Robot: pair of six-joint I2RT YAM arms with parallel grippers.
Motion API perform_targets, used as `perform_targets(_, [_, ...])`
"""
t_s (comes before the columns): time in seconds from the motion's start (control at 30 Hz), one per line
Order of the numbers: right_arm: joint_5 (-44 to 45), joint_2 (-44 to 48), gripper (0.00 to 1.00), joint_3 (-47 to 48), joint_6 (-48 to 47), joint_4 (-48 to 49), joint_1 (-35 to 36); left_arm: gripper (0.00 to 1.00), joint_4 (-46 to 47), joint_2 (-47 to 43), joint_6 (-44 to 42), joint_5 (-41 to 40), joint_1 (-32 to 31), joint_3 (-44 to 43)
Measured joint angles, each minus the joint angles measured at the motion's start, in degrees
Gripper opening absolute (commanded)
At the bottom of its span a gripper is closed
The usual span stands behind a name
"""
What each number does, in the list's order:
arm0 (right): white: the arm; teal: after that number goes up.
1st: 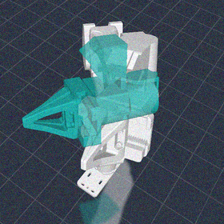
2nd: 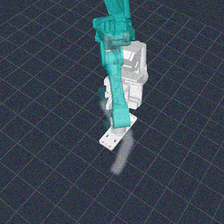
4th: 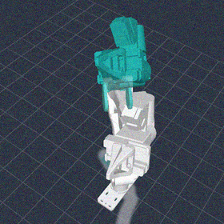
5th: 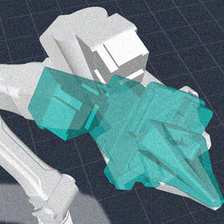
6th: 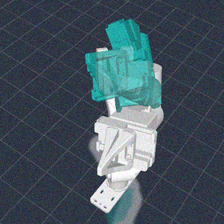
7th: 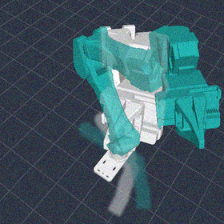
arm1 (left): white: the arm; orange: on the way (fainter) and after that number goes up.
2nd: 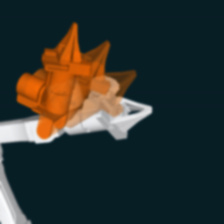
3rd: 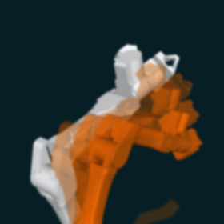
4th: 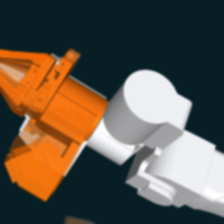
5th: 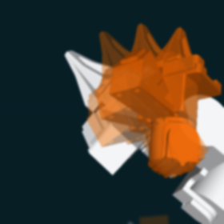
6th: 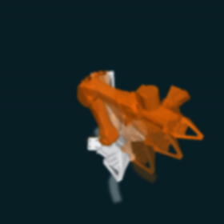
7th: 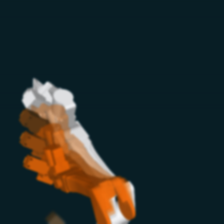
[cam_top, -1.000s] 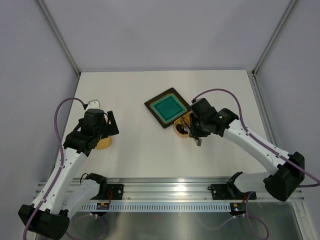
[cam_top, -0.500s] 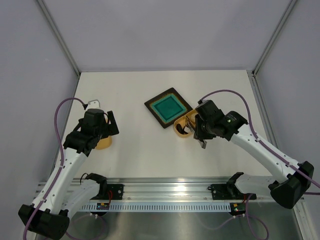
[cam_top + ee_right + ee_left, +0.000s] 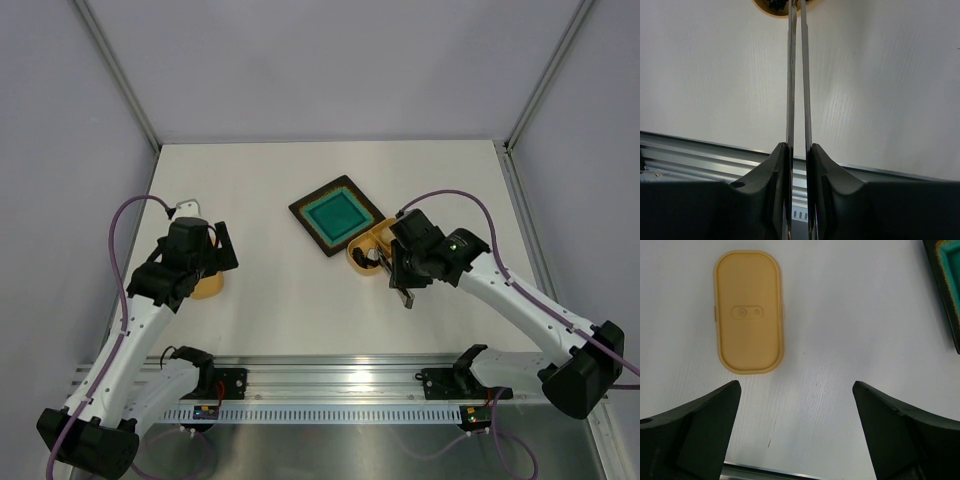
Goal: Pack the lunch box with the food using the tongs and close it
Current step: Adjust the fake food in the packing box.
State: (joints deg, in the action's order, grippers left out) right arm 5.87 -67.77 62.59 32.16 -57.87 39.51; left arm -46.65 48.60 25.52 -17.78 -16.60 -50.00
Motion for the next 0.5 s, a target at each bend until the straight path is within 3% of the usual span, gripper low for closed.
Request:
perform_targets(0.23, [-0.24,-3.52,0.05,-1.95,0.02,1.40,0.57,0.99,0.00,0.02,0.00,0.00,0.00,0.00])
perform_targets(0.5, [0.63,-1.27,0.05,0.81,-0.04,0.50,0.66,0.99,0.02,0.04,0.00,0.02,0.00,0.00])
